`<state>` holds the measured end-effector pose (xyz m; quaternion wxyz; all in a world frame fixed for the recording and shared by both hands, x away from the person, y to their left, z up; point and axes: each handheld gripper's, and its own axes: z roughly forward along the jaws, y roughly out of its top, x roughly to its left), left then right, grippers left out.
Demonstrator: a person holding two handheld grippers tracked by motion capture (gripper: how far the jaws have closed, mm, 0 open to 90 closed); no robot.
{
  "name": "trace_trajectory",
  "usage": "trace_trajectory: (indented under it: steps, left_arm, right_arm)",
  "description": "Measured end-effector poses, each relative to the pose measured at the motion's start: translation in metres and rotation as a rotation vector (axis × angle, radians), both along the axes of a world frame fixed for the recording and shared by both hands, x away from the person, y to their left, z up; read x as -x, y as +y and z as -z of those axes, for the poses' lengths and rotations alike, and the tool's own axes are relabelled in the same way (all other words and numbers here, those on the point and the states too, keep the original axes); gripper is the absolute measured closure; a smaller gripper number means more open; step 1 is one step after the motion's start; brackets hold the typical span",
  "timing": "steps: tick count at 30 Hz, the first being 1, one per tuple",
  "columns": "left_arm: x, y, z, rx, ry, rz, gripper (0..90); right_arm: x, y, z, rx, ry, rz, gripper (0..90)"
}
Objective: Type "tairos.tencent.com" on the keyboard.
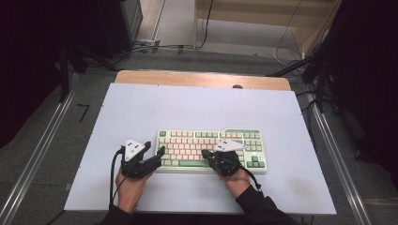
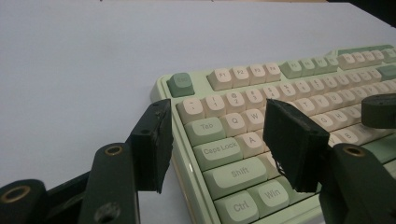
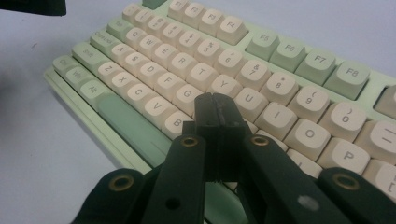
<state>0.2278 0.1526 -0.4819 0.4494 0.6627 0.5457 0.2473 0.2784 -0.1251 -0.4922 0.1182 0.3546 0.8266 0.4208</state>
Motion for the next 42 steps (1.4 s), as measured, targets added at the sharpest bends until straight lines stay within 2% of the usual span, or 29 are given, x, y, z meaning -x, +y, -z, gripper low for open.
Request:
trace_trajectory:
  steps: [14, 19, 22, 26, 30, 33, 40, 42]
  left_arm:
    - [0.000, 0.001, 0.000, -0.006, -0.006, -0.006, 43.0]
    - [0.000, -0.001, 0.000, -0.001, -0.008, -0.001, 43.0]
    - [0.000, -0.001, 0.000, -0.002, -0.006, 0.004, 43.0]
    - [-0.002, -0.004, 0.000, -0.002, -0.003, 0.012, 43.0]
    - [-0.006, -0.009, 0.000, -0.005, -0.002, 0.032, 43.0]
    - [-0.011, -0.015, 0.000, -0.006, -0.001, 0.055, 43.0]
    - [-0.024, -0.033, 0.002, -0.029, 0.018, 0.114, 43.9]
    - [-0.028, -0.039, 0.002, -0.035, 0.022, 0.130, 47.2]
  right_arm:
    - [0.002, 0.005, 0.005, 0.025, -0.002, -0.013, 87.4]
    - [0.002, 0.003, 0.003, 0.001, 0.006, -0.013, 85.2]
    - [0.002, -0.001, -0.003, -0.034, -0.012, -0.003, 75.3]
    - [0.000, -0.007, -0.006, -0.065, -0.017, 0.029, 47.3]
    - [-0.002, -0.014, -0.006, -0.076, -0.013, 0.059, 30.2]
    - [-0.002, -0.021, -0.006, -0.077, -0.010, 0.086, 26.5]
    - [0.000, -0.040, -0.007, -0.086, -0.011, 0.150, 26.0]
    - [0.001, -0.044, -0.007, -0.084, -0.009, 0.163, 26.0]
